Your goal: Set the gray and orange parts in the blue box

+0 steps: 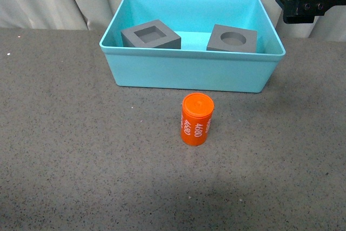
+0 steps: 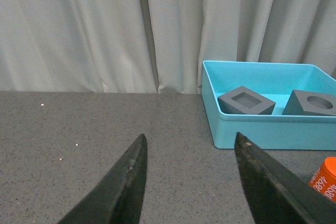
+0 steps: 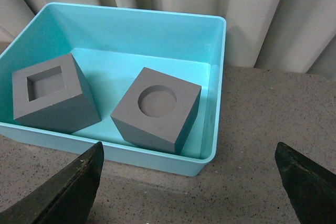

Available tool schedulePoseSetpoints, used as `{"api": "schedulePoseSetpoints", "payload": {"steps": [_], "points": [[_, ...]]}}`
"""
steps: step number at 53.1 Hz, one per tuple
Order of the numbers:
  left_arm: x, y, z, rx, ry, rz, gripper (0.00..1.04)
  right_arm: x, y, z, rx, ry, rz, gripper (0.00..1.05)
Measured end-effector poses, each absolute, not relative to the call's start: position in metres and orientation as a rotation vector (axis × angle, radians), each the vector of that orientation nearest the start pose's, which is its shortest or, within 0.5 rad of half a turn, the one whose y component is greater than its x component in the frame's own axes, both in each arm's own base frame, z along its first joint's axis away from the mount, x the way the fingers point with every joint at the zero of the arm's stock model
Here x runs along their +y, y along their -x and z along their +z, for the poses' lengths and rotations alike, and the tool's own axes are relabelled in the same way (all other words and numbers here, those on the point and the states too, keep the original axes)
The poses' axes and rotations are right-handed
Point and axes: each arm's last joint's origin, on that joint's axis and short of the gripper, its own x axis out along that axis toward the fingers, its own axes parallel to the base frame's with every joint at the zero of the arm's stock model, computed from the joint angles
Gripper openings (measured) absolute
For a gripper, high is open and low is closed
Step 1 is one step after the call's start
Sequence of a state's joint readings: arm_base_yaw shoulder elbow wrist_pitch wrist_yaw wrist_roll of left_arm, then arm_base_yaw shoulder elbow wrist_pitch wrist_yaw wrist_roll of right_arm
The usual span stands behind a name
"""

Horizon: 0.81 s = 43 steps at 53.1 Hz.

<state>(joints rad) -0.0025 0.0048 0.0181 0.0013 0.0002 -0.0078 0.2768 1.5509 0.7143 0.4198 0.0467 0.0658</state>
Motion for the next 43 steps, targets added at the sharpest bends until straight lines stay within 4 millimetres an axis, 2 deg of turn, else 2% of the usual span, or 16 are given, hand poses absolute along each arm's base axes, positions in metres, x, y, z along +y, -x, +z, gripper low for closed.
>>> {"api": "schedulePoseSetpoints", "payload": {"steps": [9, 12, 19, 27, 37, 43], "points": [[0.000, -0.097, 0.169, -0.015, 0.007, -0.002, 0.91, 0.084, -0.300, 0.187, 0.419, 0.003, 0.213, 0.95], [0.000, -0.097, 0.169, -0.015, 0.006, -0.002, 1.00, 0.084, -0.300, 0.187, 0.419, 0.003, 0.213, 0.95], [0.000, -0.097, 0.169, -0.015, 0.005, -0.003, 0.98, 0.087, -0.303, 0.190, 0.365, 0.108, 0.243, 0.95], [0.000, -0.097, 0.169, -0.015, 0.005, -0.003, 0.98, 0.105, -0.311, 0.190, 0.497, 0.184, 0.442, 0.95], [0.000, -0.097, 0.170, -0.015, 0.005, -0.002, 0.98, 0.130, -0.318, 0.180, 0.708, 0.226, 0.647, 0.95], [0.000, -0.097, 0.170, -0.015, 0.005, -0.002, 0.98, 0.139, -0.318, 0.173, 0.787, 0.263, 0.704, 0.95]]}}
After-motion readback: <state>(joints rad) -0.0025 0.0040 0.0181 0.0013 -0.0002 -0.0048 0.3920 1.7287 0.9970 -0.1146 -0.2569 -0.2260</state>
